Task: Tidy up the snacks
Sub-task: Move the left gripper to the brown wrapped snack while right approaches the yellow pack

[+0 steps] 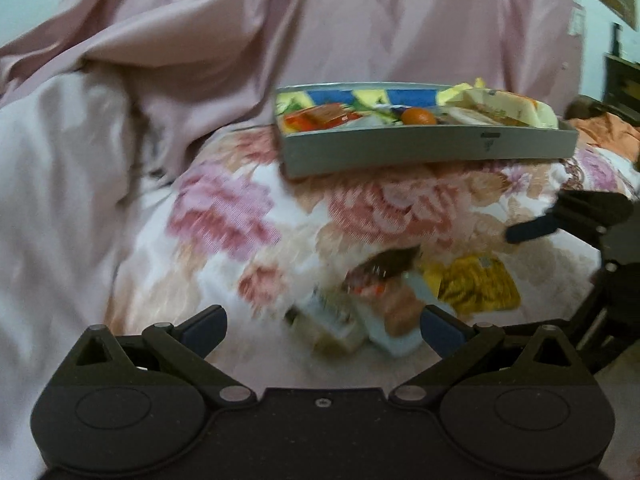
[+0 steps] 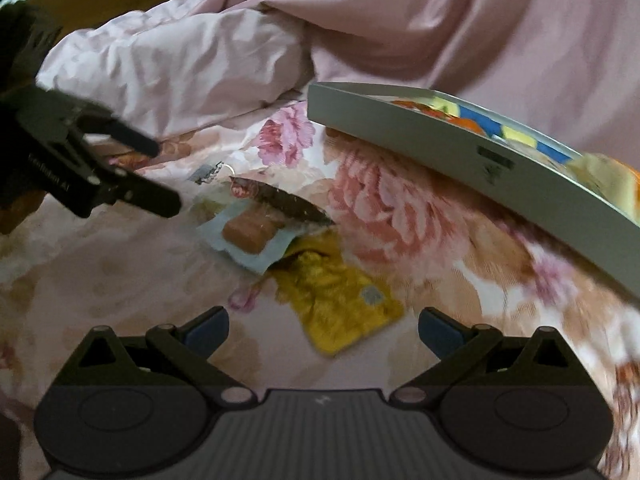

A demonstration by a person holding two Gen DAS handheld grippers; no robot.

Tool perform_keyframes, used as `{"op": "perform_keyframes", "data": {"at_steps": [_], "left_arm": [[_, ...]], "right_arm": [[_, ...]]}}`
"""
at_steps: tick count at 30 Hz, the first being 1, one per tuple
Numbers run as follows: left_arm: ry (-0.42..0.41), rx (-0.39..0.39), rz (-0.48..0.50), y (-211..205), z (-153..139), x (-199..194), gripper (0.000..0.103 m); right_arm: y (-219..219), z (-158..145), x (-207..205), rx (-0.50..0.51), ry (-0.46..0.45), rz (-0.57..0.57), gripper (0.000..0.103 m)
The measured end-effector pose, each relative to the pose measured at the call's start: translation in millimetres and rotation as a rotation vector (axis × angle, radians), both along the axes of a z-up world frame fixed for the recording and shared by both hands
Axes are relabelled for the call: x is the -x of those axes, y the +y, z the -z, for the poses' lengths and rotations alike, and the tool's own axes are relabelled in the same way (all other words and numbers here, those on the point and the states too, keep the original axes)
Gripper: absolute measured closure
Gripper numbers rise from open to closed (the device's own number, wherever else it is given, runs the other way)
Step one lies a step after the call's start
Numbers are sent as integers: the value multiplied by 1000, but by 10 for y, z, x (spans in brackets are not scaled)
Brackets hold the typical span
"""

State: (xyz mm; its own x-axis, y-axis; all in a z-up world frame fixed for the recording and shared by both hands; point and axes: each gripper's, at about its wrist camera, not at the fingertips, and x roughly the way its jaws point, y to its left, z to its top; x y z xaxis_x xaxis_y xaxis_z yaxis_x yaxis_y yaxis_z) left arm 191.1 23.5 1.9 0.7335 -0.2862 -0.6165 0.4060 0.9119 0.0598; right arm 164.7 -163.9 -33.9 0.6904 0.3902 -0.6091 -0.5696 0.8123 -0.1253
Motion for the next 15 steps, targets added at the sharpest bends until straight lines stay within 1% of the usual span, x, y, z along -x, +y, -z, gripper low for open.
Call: {"op": "perform_keyframes", "data": {"at_steps": [6,8,10,11,13,15], "left_arm": [[1,7,129,-98,13,-283,1],[9,-8,173,-142,37,-371,1],[29,-42,217,-204,82,-466,1],[46,-57,239,-231,106,-506,1],[92,-80,271,-279,154,-575,2],[114,-64,279,-274,173,-595,6]], "right_arm": [[91,47,-308,29,-1,-81,0],[126,78,-381,48,5,-109,0],[189,135,-447,90,-3,-120,0],[202,150,-472,86,-8,-122,0],[221,170,-540,60,7,-115,1],[225,183,-576,40,19,-113,1]]}}
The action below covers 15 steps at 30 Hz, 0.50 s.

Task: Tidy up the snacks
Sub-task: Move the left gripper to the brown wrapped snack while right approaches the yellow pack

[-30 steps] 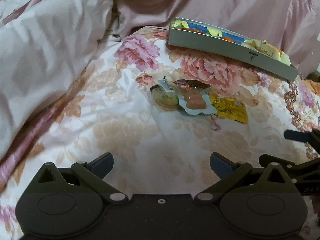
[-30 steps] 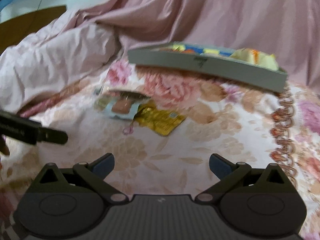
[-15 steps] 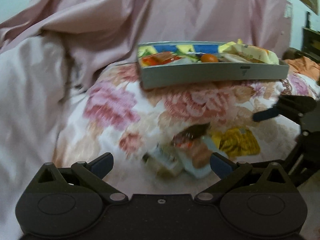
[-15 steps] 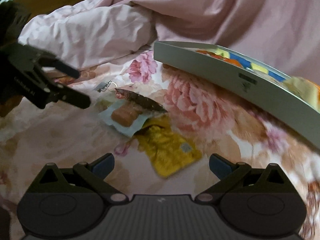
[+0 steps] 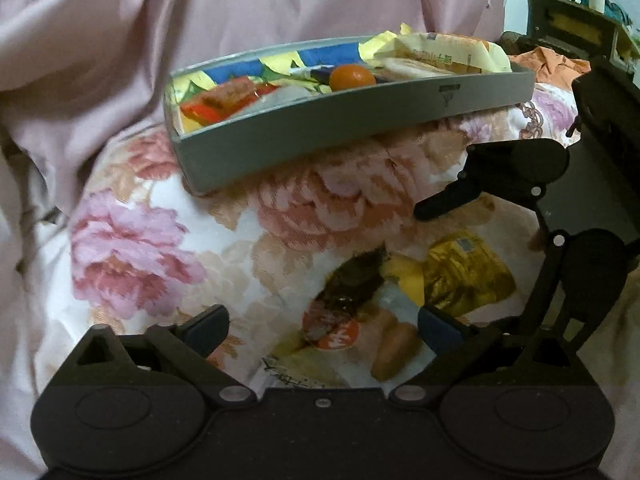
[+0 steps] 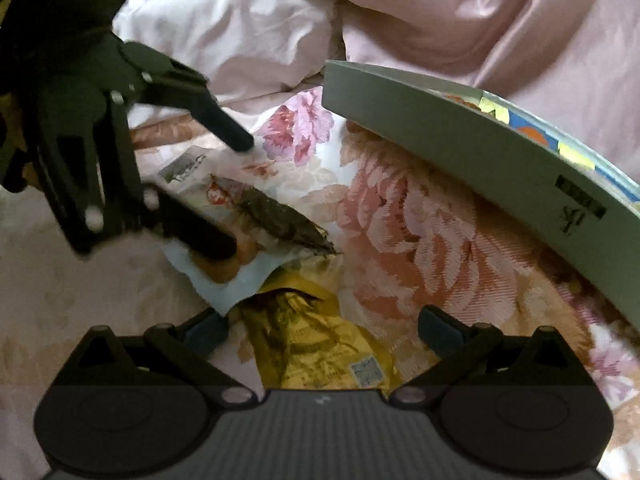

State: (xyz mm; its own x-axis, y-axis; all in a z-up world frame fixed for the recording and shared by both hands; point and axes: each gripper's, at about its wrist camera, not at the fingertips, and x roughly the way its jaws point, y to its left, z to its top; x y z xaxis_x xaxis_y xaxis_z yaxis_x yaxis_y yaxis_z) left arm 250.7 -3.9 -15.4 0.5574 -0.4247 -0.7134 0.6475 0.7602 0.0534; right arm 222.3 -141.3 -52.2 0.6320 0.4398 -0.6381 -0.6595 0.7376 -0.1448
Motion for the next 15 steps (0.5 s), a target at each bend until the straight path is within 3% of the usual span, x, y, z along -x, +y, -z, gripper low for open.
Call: {"op": "perform_keyframes", "data": {"at_steps": [5,11,15], "left_arm": [[29,50,-15,34,-3,47,20],[53,80,-30,19,-60,214,45],[77,101,-81,3,-65,366,50]], "right_arm": [[-43,7,27,-14,6,-14,9],[-95,-35,134,-16,17,1,29],[-130,-78,209,-13,44,41,40]]}}
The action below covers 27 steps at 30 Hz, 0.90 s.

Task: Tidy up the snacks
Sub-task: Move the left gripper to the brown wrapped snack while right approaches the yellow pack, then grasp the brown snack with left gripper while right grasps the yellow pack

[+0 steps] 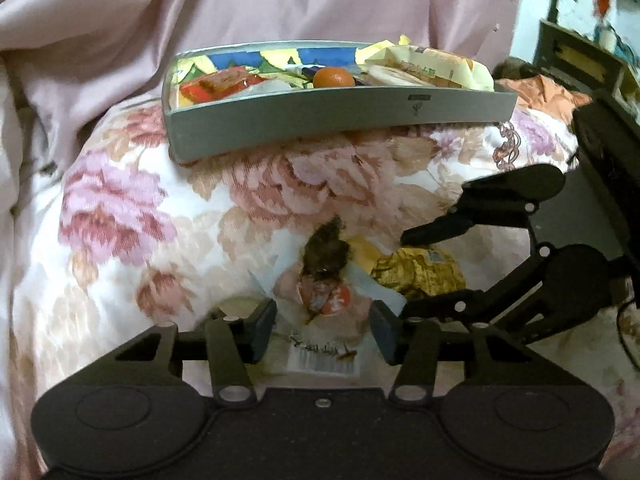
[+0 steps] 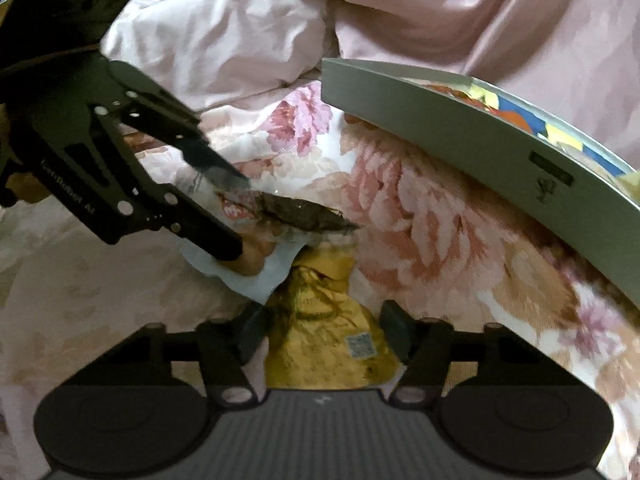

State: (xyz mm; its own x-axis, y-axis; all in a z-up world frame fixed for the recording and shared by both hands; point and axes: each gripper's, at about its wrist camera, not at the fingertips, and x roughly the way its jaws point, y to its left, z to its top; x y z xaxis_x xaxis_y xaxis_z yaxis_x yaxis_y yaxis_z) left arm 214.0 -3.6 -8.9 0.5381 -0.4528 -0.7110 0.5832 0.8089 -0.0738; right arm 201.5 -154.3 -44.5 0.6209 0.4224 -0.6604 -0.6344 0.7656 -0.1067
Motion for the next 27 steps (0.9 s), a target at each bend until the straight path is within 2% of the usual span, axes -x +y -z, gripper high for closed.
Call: {"op": "perform_keyframes", "data": {"at_steps": [4,14,17,21,27], "left_arm": [[25,26,-63,-24,23,196,50],[115,71,-246,-2,92,731,50],[113,73,-280,11,89,851,50],[115,133,-334,57,77,984,51],[72,98,-343,-11,115,983,35]], "right_arm": [[-56,-30,145,-6,28,63,44],[-202,-61,768,-2,81,214,45],[-225,-80,930,-16,90,252,44],[-211,-95,1049,-56,128,298,44],[-187,-73,1195,-98,110,354,39]]}}
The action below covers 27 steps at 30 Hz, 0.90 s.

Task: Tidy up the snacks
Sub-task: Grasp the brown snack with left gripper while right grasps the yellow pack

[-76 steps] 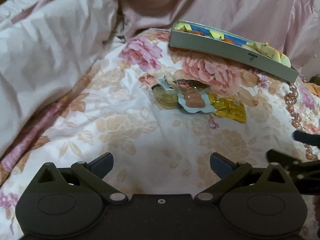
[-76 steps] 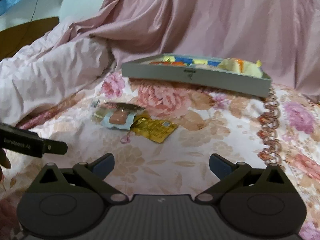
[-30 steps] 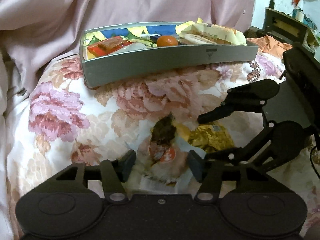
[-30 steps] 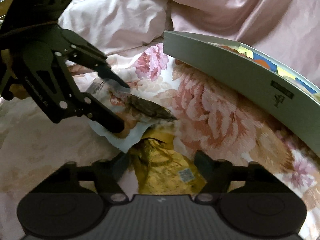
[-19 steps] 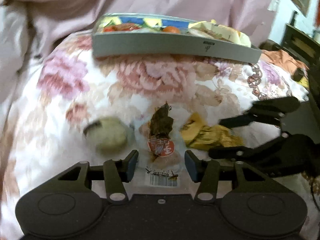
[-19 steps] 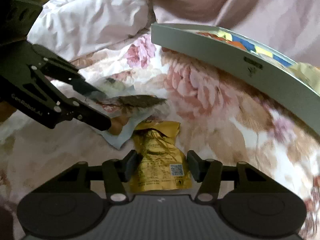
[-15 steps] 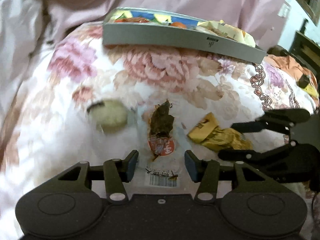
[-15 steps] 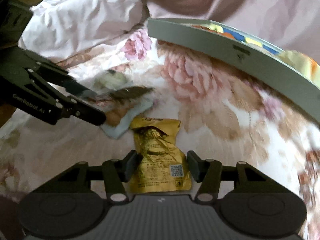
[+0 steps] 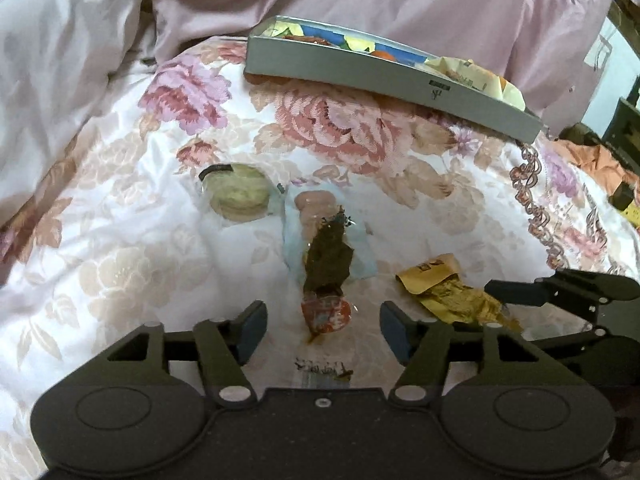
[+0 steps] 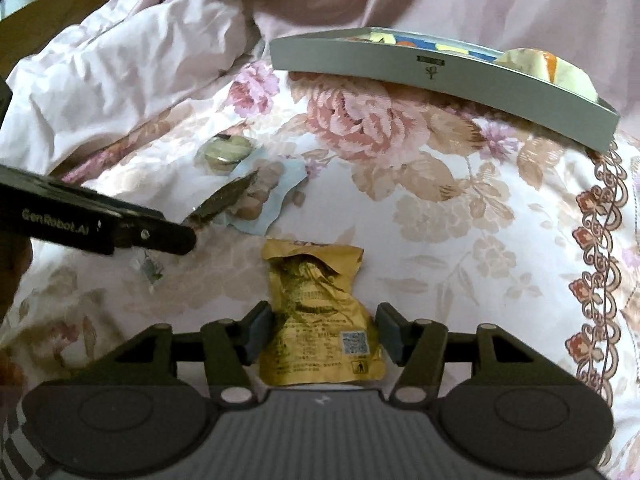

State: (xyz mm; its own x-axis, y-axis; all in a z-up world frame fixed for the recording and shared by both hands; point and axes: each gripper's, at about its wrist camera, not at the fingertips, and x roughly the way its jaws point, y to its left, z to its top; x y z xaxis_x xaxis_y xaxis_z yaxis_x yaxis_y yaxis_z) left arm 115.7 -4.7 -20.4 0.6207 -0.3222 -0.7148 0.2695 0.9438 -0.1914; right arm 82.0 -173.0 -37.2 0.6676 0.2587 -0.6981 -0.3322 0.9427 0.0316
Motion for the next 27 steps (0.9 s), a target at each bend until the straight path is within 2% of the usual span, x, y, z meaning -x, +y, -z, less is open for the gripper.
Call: {"op": "perform_keyframes", "data": {"at_steps": [2,4,12,17,21,23,27], "left_arm": [[-25,-20,5,-32,9,-36,30],[-37,-33,11,-72,30,-88,28],[-62,-98,36,-228,96,-210,28],[-71,-111,40,-257,100,-206,29],[-77,-124,42,-275,101,-184,35],[-71,-124,47,-281,103,-175,45],[-69,-132,64,-311,115,-156,52]], "right_arm": [[18,13,15,7,-26,-2,38],[41,19,21,19,-60,-4,33],[76,119,-52,3,-86,-14,21],[109,158,-49,11,-98,-2,20],[123,168,-37,14,-107,6,20],[116,172,-27,14,-111,5,22],[135,169,-13,21,-119,-5,31]]}}
